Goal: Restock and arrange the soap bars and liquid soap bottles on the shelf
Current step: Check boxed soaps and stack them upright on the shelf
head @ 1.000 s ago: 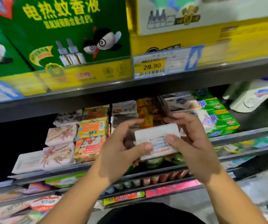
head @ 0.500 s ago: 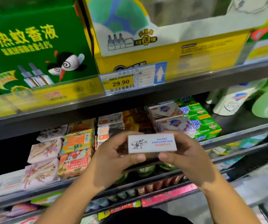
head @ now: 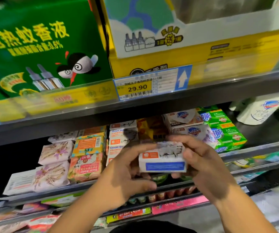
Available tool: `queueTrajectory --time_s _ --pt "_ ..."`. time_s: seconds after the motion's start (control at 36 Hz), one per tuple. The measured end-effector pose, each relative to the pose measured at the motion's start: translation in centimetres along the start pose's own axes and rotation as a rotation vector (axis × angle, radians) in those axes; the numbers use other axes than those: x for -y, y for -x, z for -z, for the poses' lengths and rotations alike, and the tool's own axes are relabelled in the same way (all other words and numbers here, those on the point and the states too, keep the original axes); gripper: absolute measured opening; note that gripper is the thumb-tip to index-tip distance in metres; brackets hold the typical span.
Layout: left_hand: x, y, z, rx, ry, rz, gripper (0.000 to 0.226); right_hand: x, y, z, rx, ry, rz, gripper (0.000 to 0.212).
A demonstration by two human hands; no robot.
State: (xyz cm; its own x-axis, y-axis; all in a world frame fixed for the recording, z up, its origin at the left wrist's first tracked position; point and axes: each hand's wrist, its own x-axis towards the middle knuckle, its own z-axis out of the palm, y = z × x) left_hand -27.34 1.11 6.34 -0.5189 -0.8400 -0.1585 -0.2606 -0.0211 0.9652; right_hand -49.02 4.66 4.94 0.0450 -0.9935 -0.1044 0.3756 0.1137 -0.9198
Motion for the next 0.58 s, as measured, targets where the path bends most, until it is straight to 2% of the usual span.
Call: queueTrajectory --time_s 0.06,0.14,0.28,0.42,0.5,0.58 --pt "0.0 -0.1 0.1 -0.072 -0.07 -0.024 0.066 0.1 0.0 0.6 0.113 -0.051 -0.054 0.085" --pt "0.1 -0.4 0.6 -0.151 -0.034 0.004 0.058 0.1 0.1 0.5 0.176 0.002 -0.072 0.082" --pt "0.6 -0.1 1.0 -0.135 0.013 0.015 0.062 0.3 0.2 -0.7 0.075 0.241 0.017 0.049" --pt "0.9 0.4 0.4 -0.17 0.026 0.007 0.056 0.0 0.4 -1.0 0.049 0.395 0.109 0.035" --pt "0.8 1.0 -0.1 -0.177 0.05 0.003 0.044 -0.3 0.2 -1.3 0.021 0.448 0.166 0.032" --pt "0.5 1.5 -0.1 -0.24 0.158 -0.023 0.042 -0.9 0.1 -1.9 0.009 0.435 0.193 0.038"
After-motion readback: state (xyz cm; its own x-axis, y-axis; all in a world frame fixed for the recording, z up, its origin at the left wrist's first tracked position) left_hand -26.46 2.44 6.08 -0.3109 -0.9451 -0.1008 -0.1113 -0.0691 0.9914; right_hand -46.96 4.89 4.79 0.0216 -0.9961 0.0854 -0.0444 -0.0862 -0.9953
